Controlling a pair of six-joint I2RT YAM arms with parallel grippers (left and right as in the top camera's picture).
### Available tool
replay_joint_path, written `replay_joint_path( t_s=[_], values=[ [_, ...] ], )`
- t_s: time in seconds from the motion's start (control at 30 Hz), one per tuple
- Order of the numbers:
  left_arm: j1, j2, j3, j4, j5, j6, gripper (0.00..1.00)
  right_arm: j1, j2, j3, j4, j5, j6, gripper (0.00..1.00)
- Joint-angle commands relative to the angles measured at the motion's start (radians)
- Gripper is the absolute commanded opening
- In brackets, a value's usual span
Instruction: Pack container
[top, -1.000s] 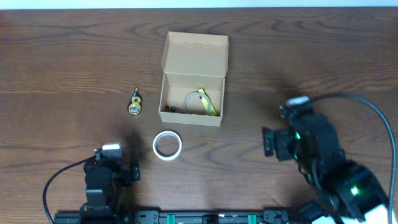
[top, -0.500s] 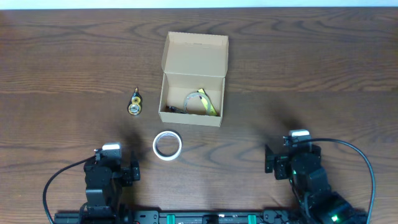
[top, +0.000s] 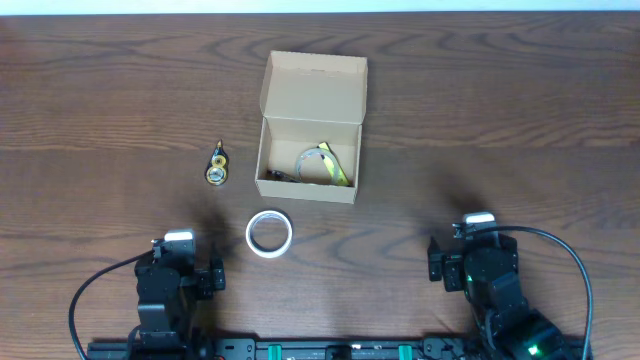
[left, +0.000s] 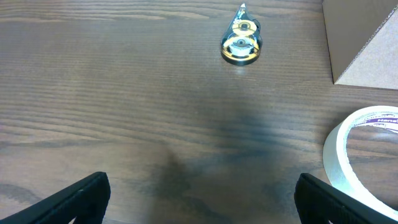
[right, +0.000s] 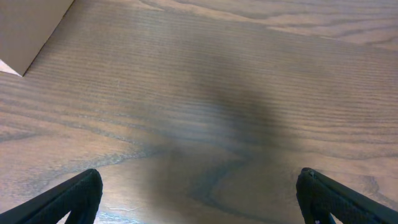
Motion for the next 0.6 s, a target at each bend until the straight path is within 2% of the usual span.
replay_joint_path(
  t_s=[0.0, 0.17, 0.23, 0.33, 0.5, 0.57],
  values=[
    [0.004, -0.004, -0.012, -0.004, -0.006, 0.014, 0.96, -0.014, -0.008, -0.006, -0.001, 0.014, -0.014, 0.99],
    [0.004, -0.004, -0.009, -0.026, -0.063, 0.084, 0.95, -0.014, -0.008, -0.006, 0.000, 0.014, -0.014, 0.99],
    [0.003, -0.003, -0.009, -0.011, -0.062, 0.123, 0.95, -0.014, -0.008, -0.006, 0.000, 0.014, -0.014, 0.99],
    [-0.009, 0.050, 0.022, 0.021, -0.025, 0.122, 0.95, -0.014, -0.008, -0.006, 0.000, 0.014, -0.014, 0.99],
    [-0.018, 0.324, 0.171, 0.106, -0.024, 0.114, 0.95, -0.014, -0.008, -0.006, -0.001, 0.014, -0.014, 0.99],
    [-0.018, 0.488, 0.264, 0.155, 0.013, 0.109, 0.95, -0.014, -0.008, -0.006, 0.000, 0.014, -0.014, 0.99]
  ],
)
